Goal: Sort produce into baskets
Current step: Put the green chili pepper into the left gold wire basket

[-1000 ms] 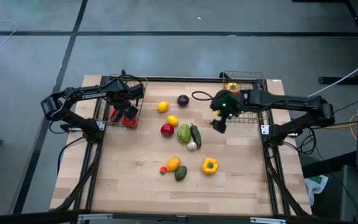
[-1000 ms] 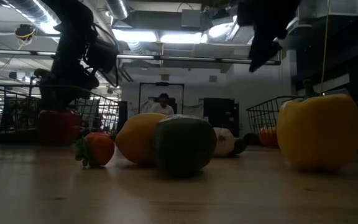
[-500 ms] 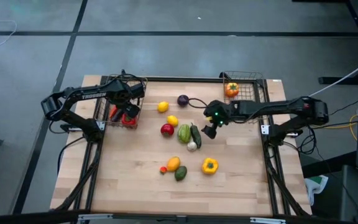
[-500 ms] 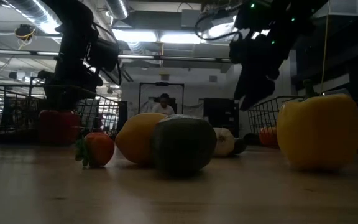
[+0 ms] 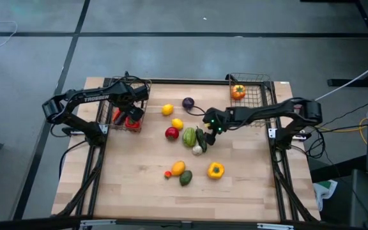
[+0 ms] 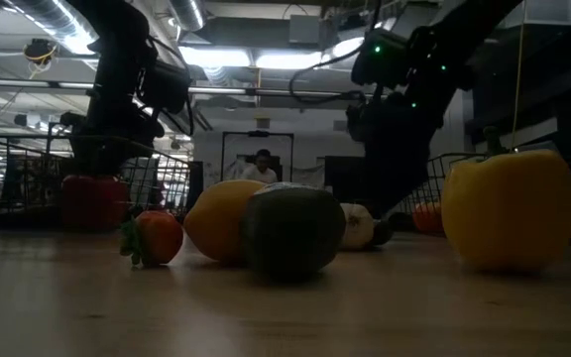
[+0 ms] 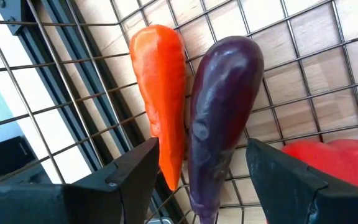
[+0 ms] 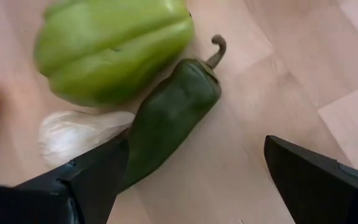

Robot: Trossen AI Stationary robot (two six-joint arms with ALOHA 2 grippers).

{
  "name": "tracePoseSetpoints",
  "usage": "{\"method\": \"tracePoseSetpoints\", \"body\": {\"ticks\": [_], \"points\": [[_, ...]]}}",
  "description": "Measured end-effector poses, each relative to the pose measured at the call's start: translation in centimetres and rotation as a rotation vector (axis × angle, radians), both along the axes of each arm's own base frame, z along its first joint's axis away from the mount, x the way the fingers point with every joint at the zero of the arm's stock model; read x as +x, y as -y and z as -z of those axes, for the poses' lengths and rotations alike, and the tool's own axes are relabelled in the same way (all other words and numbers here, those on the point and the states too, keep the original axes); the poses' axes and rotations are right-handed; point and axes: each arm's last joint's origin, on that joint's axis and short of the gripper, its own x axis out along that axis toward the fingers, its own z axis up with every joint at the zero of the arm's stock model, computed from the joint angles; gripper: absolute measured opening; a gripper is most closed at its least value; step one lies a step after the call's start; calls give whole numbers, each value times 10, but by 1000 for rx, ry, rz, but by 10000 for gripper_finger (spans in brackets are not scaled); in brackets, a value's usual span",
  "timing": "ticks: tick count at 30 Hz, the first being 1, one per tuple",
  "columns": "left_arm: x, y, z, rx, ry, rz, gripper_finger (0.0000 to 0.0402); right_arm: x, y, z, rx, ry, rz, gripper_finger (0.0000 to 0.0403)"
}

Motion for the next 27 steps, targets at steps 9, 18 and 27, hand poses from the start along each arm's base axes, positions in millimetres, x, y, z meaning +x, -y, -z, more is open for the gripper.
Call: {"method": "tracePoseSetpoints", "body": {"ticks": [9,18,27], "points": [[0,0,0,2,2,-2,237,8,-1,9,70,22,9,372],[0,0,0,2,3,-2,237,18,-8,27,76,20,-14,372],[1,0,0,6,7,-1,237,23,-20,29,-1,40,-13,371]]}}
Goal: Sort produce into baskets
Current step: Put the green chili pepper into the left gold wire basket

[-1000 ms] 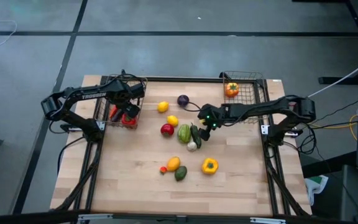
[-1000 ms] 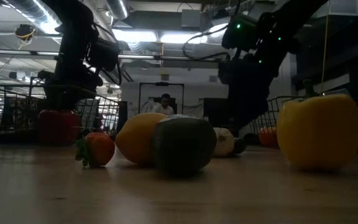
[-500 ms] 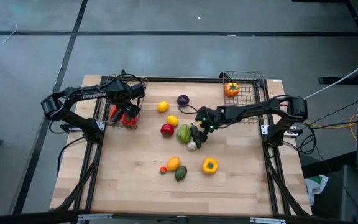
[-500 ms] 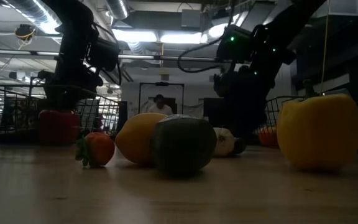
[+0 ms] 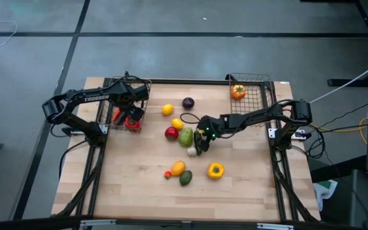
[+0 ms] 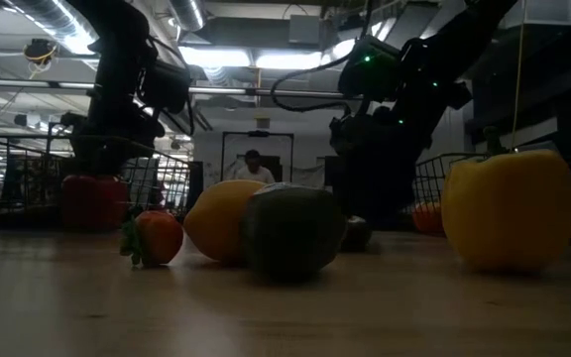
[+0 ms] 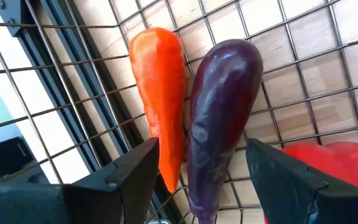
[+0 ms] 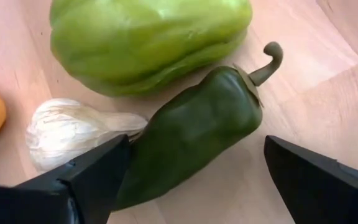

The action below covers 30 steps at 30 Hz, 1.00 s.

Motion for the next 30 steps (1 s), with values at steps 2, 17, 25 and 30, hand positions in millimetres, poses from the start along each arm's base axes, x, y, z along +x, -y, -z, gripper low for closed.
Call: {"method": "tracePoseSetpoints", "body": {"ticks": [2,17,25,30], "points": [[1,-1,0,7,10,0,237,0,0,0,7,-1,13,366],[6,-4,0,43,65,0,237,2,1,-1,-16,22,43,219],[5,-3,0,34,51,0,237,6,2,-3,-10,77,21,149],[5,-4,-1,34,53,10,237,6,2,-3,-18,83,-2,124]]}}
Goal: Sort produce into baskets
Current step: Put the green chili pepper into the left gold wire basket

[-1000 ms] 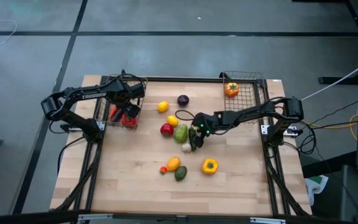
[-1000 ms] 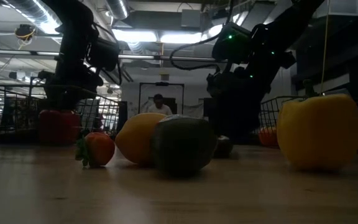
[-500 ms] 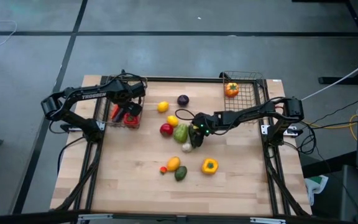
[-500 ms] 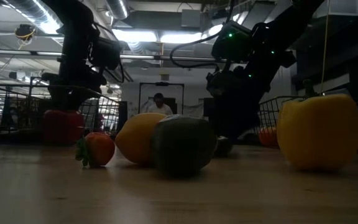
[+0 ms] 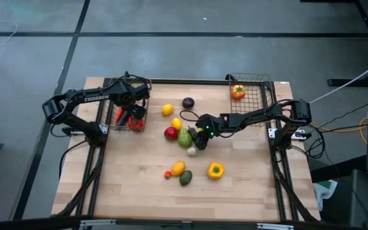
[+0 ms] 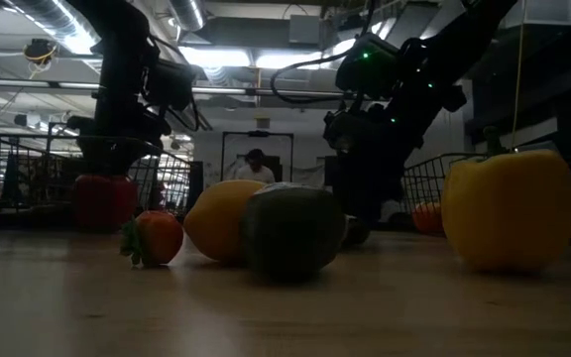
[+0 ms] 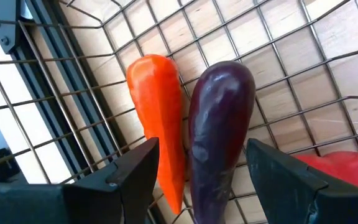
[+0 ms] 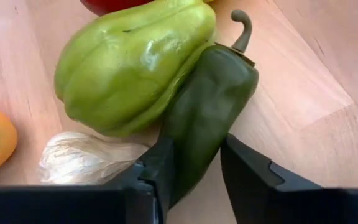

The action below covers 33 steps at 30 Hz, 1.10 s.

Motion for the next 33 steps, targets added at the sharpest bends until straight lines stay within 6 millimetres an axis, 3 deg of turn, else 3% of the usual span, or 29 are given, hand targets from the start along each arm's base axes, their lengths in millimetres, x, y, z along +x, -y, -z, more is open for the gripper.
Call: {"method": "tracePoseSetpoints", "body": {"ticks": [10,17,25,33], "points": [[11,-6,-28,34,51,22,237,0,0,-1,4,4,-6,101],[32,-4,-48,46,208,90,237,-1,-1,-6,-12,14,-27,86],[64,10,-57,65,445,231,237,-4,-1,-23,-37,71,-48,72],[95,34,-68,84,665,475,237,-4,-1,-24,-42,74,-44,72]]}}
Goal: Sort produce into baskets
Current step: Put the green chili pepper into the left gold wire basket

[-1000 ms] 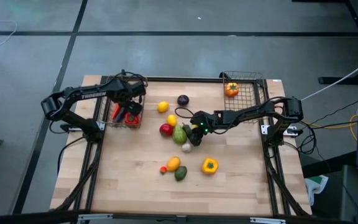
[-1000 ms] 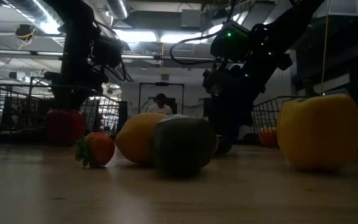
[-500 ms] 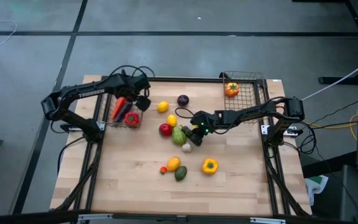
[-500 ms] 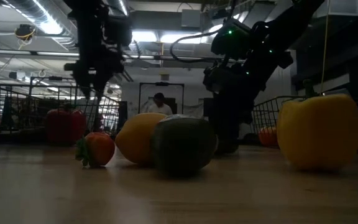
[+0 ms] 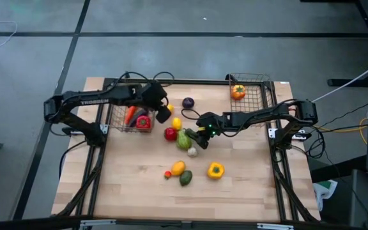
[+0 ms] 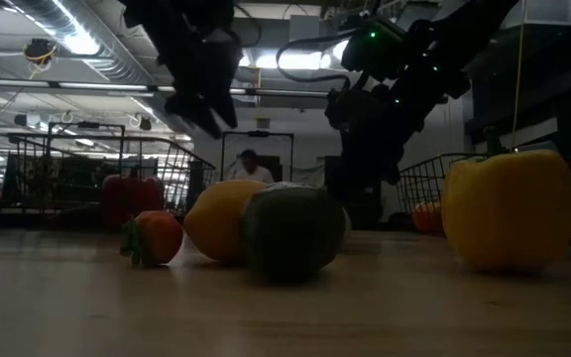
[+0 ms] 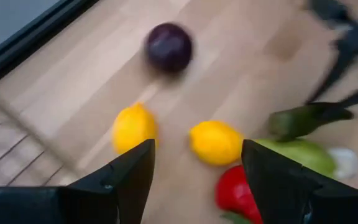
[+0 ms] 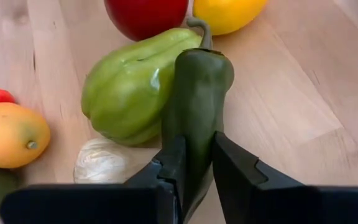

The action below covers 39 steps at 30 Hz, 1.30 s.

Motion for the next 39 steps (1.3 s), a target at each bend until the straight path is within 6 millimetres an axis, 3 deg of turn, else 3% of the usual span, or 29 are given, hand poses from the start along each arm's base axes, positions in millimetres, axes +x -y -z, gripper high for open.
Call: {"method": "tracePoseSetpoints", "body": {"ticks": [9,25,39], "points": [[9,18,-2,24,27,87,237,3,0,-3,-3,36,-1,72],[20,64,-4,155,19,437,237,33,2,-57,-127,209,-112,72],[21,67,-4,151,20,455,237,39,-1,-71,-109,282,-225,72]]}}
